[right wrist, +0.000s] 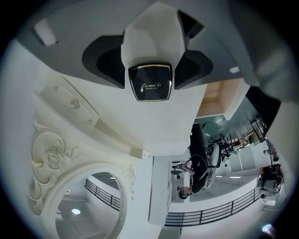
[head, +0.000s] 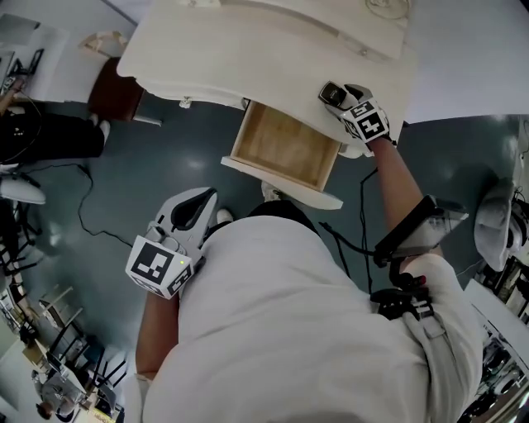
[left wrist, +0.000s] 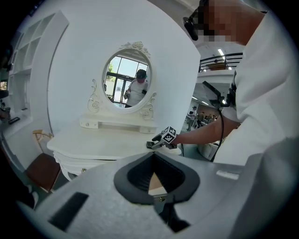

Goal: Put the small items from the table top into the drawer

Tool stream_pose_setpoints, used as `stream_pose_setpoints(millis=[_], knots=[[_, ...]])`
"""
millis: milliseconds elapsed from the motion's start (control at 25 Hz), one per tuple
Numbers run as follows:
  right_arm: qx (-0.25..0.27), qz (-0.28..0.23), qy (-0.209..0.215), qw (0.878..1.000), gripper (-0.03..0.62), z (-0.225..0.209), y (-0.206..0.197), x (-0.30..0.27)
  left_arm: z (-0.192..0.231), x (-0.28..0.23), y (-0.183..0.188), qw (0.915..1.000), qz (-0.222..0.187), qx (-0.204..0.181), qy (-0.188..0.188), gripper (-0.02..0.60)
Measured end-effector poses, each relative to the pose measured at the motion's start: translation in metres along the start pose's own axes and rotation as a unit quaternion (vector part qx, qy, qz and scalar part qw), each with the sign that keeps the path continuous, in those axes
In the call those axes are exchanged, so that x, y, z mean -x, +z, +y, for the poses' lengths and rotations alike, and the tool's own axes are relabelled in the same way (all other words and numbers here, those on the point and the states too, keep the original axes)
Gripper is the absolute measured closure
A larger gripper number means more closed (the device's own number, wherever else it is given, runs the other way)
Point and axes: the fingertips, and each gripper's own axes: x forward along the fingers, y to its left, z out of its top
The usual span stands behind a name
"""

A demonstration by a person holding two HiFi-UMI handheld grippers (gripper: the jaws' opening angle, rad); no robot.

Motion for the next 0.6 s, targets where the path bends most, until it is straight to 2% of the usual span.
stream_pose_setpoints(millis=[360, 600], knots=[[0.002, 0.024, 0.055, 0.998, 0.264, 0.004, -0.002, -0.015, 0.007, 0.004, 0.000, 0.9998, 0.004, 0.009, 0.015, 0.581], [0.002, 0.021, 0.049, 0.999, 0.267, 0.017, -0.005, -0.008, 0.002, 0.014, -0.008, 0.9999, 0.004, 0.005, 0.011, 0.581]])
